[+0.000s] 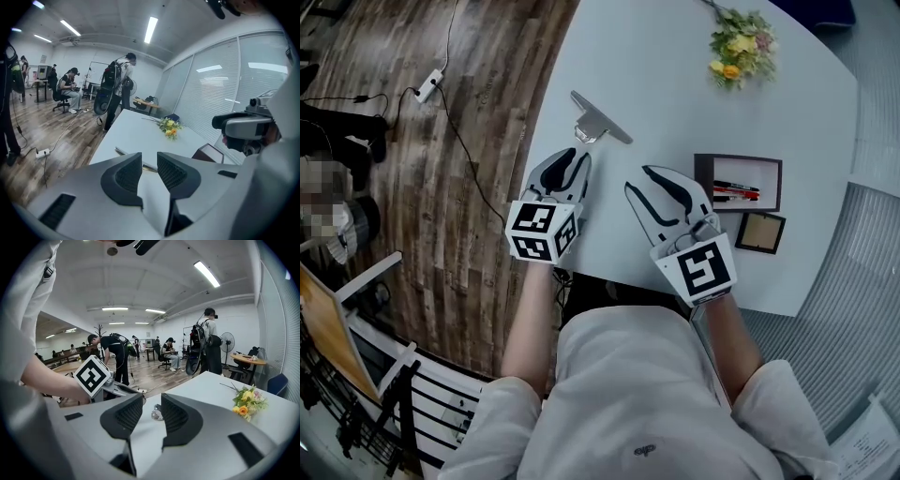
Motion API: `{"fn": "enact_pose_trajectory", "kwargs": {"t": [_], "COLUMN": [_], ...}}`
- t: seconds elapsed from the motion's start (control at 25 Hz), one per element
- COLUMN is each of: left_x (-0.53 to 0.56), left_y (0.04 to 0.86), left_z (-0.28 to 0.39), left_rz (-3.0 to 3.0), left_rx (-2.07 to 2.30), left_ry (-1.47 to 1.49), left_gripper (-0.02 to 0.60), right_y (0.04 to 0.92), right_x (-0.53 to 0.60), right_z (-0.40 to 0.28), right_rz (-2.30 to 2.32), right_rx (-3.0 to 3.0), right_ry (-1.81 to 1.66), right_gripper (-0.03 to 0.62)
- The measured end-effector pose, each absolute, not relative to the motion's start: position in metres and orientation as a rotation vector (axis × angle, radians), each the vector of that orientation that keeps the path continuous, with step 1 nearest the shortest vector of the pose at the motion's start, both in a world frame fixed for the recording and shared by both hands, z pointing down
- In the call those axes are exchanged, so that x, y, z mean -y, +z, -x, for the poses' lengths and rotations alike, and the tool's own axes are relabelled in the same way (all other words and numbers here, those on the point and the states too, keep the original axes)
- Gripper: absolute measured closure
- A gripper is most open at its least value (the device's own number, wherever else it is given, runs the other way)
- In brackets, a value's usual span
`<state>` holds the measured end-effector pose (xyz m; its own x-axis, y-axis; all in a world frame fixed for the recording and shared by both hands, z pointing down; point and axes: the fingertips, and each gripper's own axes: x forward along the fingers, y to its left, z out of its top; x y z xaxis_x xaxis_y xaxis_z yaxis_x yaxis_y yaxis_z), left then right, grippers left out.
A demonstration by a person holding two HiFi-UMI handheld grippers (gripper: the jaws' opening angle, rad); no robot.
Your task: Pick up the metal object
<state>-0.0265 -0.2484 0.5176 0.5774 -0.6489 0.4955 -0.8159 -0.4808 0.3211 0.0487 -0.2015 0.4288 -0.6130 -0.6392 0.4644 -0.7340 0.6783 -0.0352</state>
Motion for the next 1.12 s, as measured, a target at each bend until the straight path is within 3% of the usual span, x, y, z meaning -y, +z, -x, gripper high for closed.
{"fn": "enact_pose_trajectory", "kwargs": {"t": [0.72,1.12], "left_x": [0.278,0.286], "left_y": [0.577,0.592], "left_z": [0.024,0.027], "left_rz": [-2.108,-1.936], "left_rx": [1.157,1.112], "left_ry": [0.401,0.217], "left_gripper": [0.472,0.462], "right_y": [0.454,0.458], "right_x": [0.224,0.226], "right_z": [-0.049,-0.049], "right_rz": [-1.032,-1.031], "right_rx": [2.471,2.474], "right_ry": [0.35,0.362], "right_gripper": [0.465,0.465]}}
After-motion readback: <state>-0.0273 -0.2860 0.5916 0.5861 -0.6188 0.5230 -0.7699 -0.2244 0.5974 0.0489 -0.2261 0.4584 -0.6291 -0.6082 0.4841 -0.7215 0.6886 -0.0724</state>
